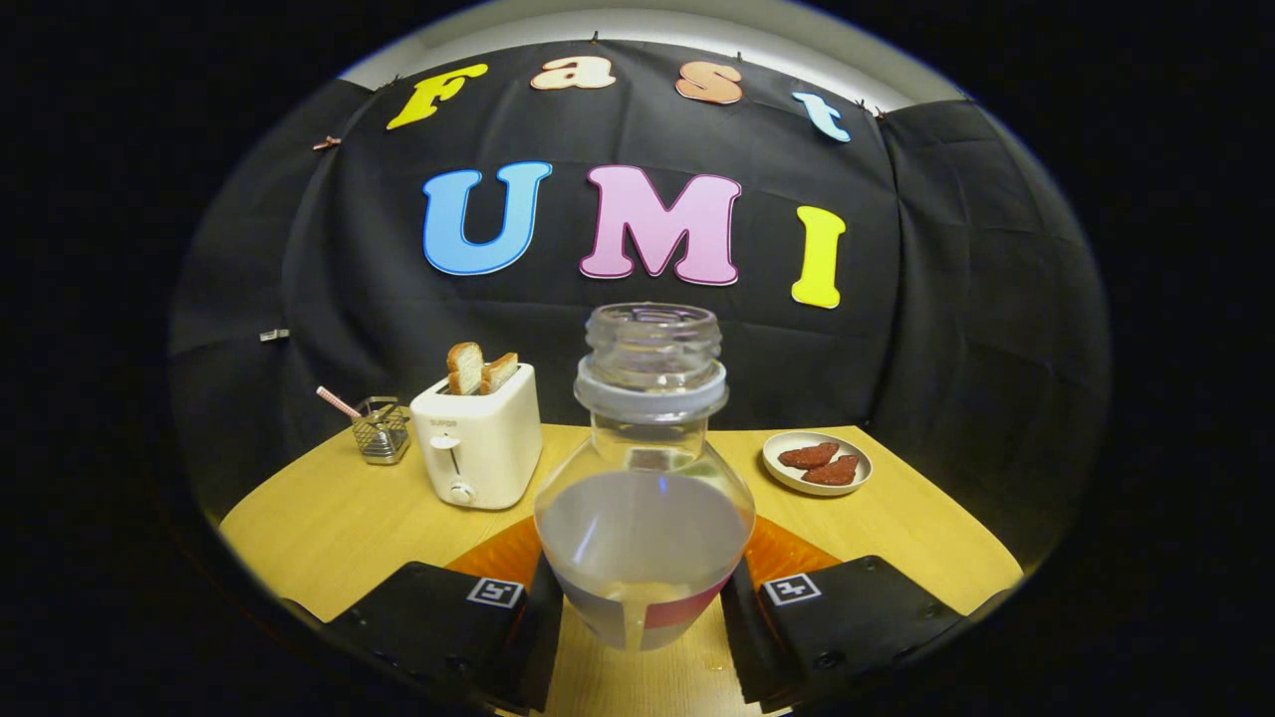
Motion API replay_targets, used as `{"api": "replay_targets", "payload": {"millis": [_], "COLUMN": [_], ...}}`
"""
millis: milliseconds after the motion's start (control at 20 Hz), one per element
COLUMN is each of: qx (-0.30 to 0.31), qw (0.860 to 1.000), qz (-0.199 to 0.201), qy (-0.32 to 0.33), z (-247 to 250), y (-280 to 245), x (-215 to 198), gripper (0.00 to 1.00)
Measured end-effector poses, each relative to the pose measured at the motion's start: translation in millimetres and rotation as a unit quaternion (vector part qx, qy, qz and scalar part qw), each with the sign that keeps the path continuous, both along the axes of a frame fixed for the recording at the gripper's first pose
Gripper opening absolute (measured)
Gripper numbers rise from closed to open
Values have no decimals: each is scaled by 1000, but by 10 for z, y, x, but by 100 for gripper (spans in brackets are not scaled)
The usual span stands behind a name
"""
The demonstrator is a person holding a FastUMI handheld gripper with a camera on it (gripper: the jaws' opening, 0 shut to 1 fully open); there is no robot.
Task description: Take the bottle from table, then pour the juice into the cup, finally place the bottle on the coaster
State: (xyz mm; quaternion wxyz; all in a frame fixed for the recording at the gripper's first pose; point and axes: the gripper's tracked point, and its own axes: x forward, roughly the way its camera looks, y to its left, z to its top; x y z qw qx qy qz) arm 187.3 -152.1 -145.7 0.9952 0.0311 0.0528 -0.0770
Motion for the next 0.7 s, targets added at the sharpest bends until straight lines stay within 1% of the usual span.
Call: {"api": "replay_targets", "payload": {"millis": [150,350,600,700], "qx": [-3,-32,-15,4], "qw": [1000,999,999,999], "qz": [-17,-28,-22,-22], "qy": [0,5,26,32], "z": [-33,-185,-497,-580], "y": [-78,-129,60,85], "x": [315,709,1041,1136], "gripper": [72,72,72,72]}}
